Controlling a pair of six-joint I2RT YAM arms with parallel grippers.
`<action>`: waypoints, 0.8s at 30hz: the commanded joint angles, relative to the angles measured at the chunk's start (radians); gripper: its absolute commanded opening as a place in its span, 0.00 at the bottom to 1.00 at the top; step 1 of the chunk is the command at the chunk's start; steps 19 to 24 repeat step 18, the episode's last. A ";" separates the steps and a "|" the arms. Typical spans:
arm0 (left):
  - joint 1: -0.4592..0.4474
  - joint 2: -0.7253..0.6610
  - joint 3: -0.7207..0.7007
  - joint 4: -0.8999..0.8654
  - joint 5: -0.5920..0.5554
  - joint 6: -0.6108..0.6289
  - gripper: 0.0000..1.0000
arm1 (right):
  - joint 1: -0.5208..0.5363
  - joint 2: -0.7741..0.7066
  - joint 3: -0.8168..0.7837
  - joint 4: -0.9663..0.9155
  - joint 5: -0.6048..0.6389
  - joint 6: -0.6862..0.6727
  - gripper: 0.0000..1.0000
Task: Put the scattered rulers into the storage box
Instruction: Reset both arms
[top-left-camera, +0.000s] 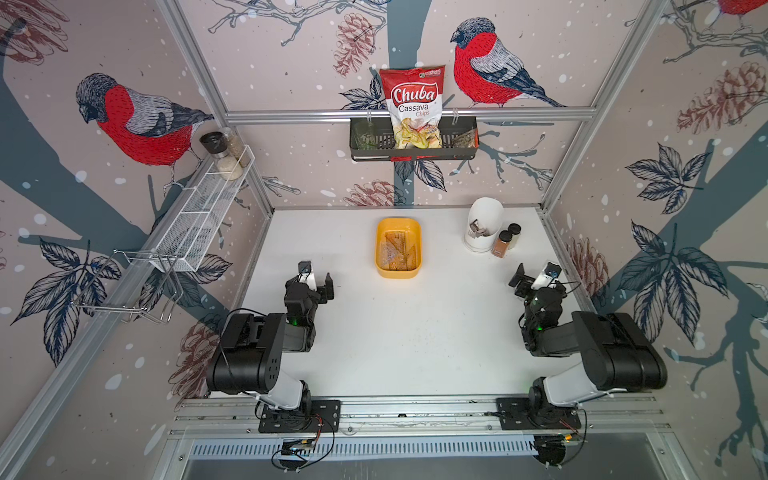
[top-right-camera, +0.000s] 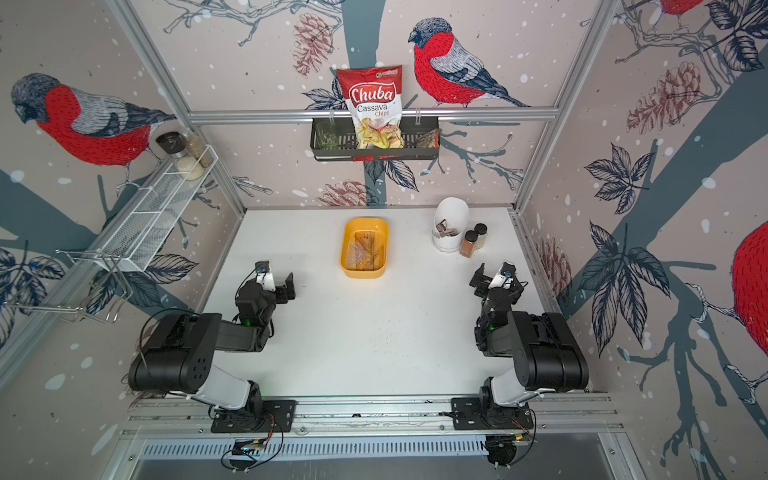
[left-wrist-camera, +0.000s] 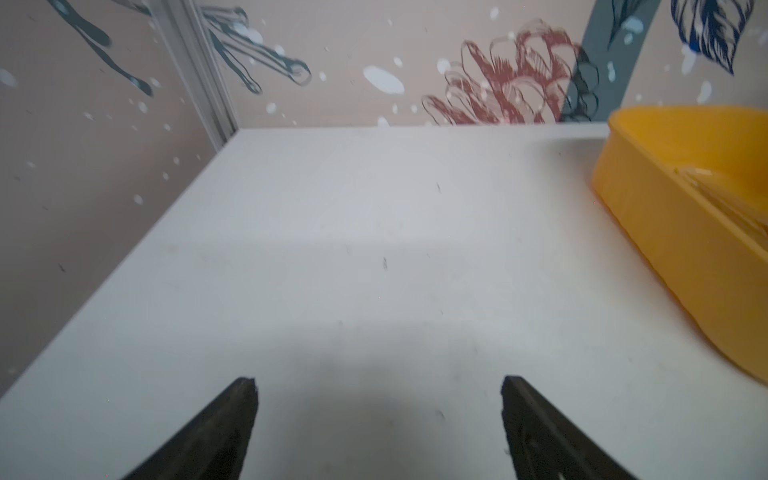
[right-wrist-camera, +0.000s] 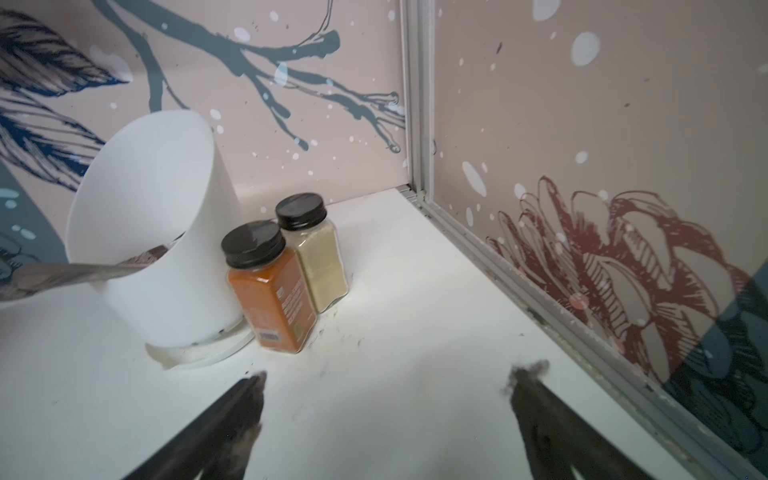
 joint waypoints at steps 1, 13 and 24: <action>0.006 0.005 0.011 0.061 0.029 -0.023 0.95 | 0.027 0.009 -0.006 0.049 0.027 -0.005 1.00; 0.006 -0.003 0.022 0.032 0.029 -0.019 0.95 | -0.005 0.029 0.067 -0.080 -0.145 -0.029 0.99; 0.006 -0.014 0.005 0.055 0.028 -0.020 0.96 | -0.018 -0.005 0.035 -0.057 -0.163 -0.020 1.00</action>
